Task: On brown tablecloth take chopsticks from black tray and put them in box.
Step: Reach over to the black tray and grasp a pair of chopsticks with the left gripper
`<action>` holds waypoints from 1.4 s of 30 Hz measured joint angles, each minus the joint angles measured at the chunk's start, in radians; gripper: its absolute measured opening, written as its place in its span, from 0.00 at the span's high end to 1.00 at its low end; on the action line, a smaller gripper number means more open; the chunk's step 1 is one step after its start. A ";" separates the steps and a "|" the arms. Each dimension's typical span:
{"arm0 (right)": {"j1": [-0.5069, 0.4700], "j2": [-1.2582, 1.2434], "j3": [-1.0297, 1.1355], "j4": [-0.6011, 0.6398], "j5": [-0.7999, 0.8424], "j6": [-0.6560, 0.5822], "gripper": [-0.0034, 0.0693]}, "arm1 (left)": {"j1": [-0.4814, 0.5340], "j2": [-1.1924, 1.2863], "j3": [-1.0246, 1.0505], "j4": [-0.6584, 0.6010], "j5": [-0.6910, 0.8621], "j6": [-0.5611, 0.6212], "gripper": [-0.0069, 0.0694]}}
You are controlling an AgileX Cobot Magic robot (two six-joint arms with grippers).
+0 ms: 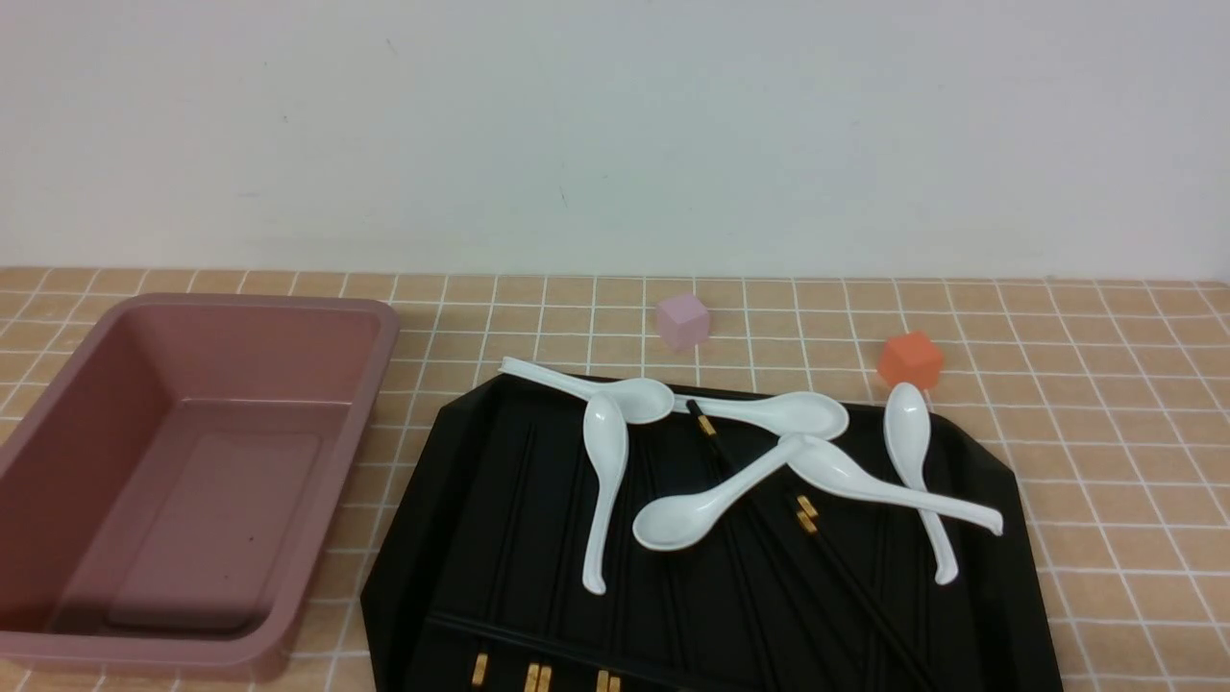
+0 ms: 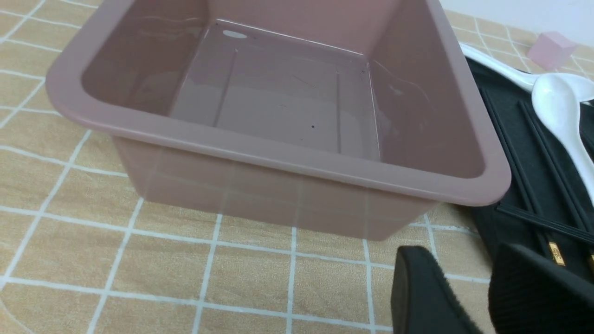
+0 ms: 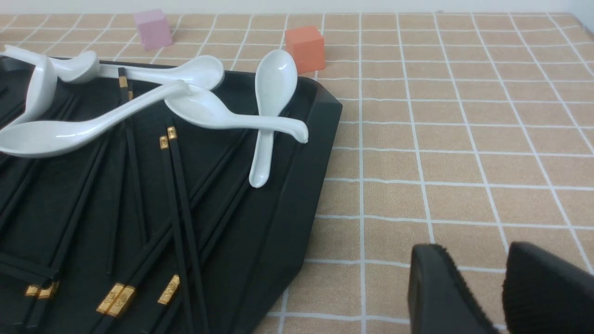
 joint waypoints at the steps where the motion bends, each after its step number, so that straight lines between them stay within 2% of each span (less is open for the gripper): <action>1: 0.000 0.000 0.000 0.000 0.000 0.000 0.62 | 0.000 0.000 0.000 0.000 0.000 0.000 0.60; 4: 0.000 0.000 0.000 0.000 0.000 0.000 0.62 | 0.000 0.000 0.000 0.000 -0.006 -0.004 0.60; 8: 0.000 0.000 0.000 0.000 0.000 0.000 0.62 | 0.000 0.000 0.000 -0.108 -0.034 -0.083 0.60; 9: 0.000 0.000 0.000 0.000 0.000 0.000 0.62 | 0.000 0.000 0.000 -0.238 -0.045 -0.181 0.60; 12: 0.000 0.000 0.000 0.000 0.000 0.000 0.62 | 0.000 0.000 0.000 -0.507 -0.057 -0.376 0.60; 16: 0.000 0.000 0.000 0.000 0.000 0.000 0.62 | 0.000 0.000 0.000 -0.728 -0.091 -0.507 0.60; 22: 0.000 0.000 0.000 0.000 0.000 0.000 0.62 | 0.000 0.000 0.000 -0.867 -0.235 -0.532 0.60; 28: 0.000 0.000 0.000 0.000 0.000 0.000 0.62 | 0.000 0.000 0.000 -0.897 -0.476 -0.534 0.60; 30: 0.000 0.000 0.000 0.000 0.000 0.000 0.62 | 0.000 0.000 -0.011 -0.895 -0.504 -0.534 0.60; 33: 0.000 0.000 0.000 0.000 0.000 0.000 0.62 | 0.000 0.000 -0.114 -0.817 -0.587 -0.455 0.67; 35: 0.000 0.000 0.000 0.000 0.000 0.000 0.62 | 0.000 0.032 -0.244 -0.716 -0.591 -0.339 0.78; 37: 0.000 0.000 0.000 0.000 0.000 0.000 0.62 | 0.000 0.100 -0.343 -0.644 -0.536 -0.240 0.86; 38: 0.000 0.000 0.000 0.000 0.000 0.000 0.62 | 0.000 0.182 -0.419 -0.591 -0.430 -0.158 0.92; 40: 0.000 0.000 0.000 0.001 0.000 0.000 0.62 | 0.000 0.282 -0.507 -0.546 -0.274 -0.086 0.93; 42: 0.000 0.000 0.000 0.001 0.000 0.000 0.62 | 0.000 0.469 -0.647 -0.490 0.030 0.006 0.93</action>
